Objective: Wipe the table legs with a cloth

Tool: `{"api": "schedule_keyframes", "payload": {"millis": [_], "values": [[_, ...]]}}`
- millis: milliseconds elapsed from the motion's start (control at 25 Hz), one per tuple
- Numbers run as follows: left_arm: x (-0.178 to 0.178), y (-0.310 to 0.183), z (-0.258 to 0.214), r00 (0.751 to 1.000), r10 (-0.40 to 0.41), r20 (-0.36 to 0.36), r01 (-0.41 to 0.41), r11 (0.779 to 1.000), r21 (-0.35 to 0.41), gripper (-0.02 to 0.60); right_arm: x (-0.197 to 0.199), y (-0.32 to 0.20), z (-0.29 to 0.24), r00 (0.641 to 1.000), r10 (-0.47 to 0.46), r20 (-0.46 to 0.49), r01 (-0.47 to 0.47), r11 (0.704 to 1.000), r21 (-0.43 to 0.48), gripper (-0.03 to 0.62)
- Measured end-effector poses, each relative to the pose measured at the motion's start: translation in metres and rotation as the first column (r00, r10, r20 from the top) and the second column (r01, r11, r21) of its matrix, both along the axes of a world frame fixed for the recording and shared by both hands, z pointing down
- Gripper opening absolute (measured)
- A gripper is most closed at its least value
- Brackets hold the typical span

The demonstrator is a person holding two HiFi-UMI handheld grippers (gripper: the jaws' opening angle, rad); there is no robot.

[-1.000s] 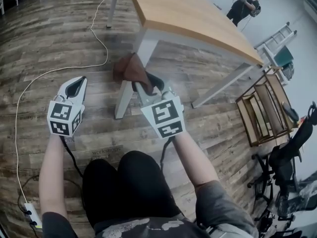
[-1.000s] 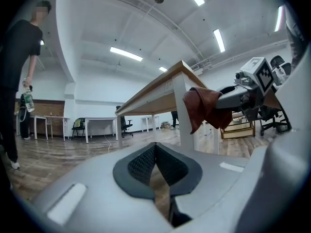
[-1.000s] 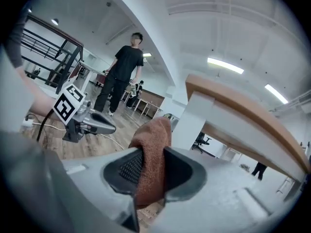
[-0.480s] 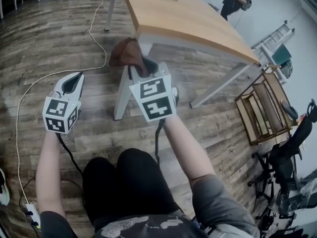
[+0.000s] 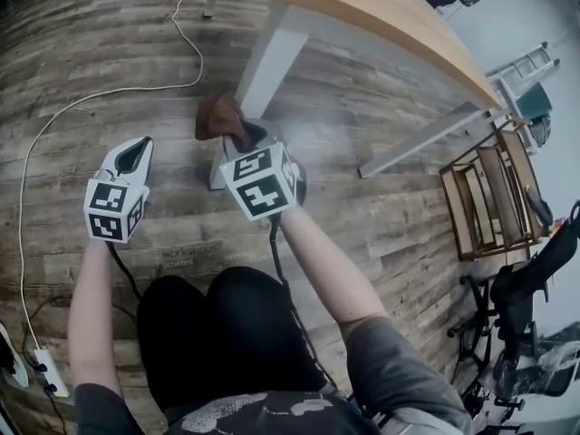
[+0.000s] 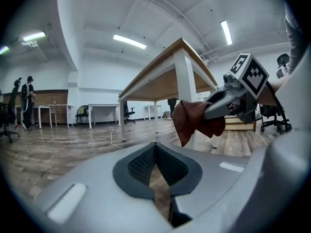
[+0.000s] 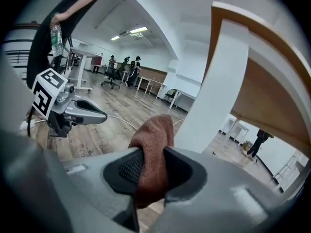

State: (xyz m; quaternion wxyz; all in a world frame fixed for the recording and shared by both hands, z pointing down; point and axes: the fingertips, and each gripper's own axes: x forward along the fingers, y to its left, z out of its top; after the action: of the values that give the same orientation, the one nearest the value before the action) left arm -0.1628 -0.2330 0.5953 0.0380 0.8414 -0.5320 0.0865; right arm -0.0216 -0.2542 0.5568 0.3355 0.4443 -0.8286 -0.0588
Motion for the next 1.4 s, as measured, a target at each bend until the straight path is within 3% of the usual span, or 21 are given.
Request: {"api": "schedule_keyframes", "payload": {"millis": [360, 720, 1080, 1280, 1400], "values": [[-0.015, 0.003, 0.068, 0.998, -0.067, 0.004, 0.067, 0.996, -0.053, 0.018, -0.011, -0.004, 0.100, 0.998, -0.056, -0.010, 0.055, 0.996, -0.067, 0.091], [-0.026, 0.015, 0.129, 0.997, -0.074, 0.027, 0.076, 0.992, -0.103, 0.018, -0.016, -0.004, 0.200, 1.000, -0.025, 0.004, 0.025, 0.978, -0.205, 0.091], [-0.018, 0.022, 0.165, 0.997, -0.064, 0.030, 0.068, 0.990, -0.124, 0.018, -0.005, -0.002, 0.279, 1.000, -0.015, 0.005, 0.016, 0.958, -0.285, 0.091], [-0.013, 0.026, 0.184, 0.997, -0.055, 0.052, 0.062, 0.988, -0.141, 0.018, -0.006, 0.002, 0.311, 0.993, -0.097, -0.074, 0.072, 0.957, -0.279, 0.091], [-0.016, 0.026, 0.188, 0.997, -0.060, 0.048, 0.067, 0.987, -0.147, 0.018, -0.010, 0.005, 0.308, 0.991, -0.122, -0.051, 0.103, 0.954, -0.281, 0.091]]}}
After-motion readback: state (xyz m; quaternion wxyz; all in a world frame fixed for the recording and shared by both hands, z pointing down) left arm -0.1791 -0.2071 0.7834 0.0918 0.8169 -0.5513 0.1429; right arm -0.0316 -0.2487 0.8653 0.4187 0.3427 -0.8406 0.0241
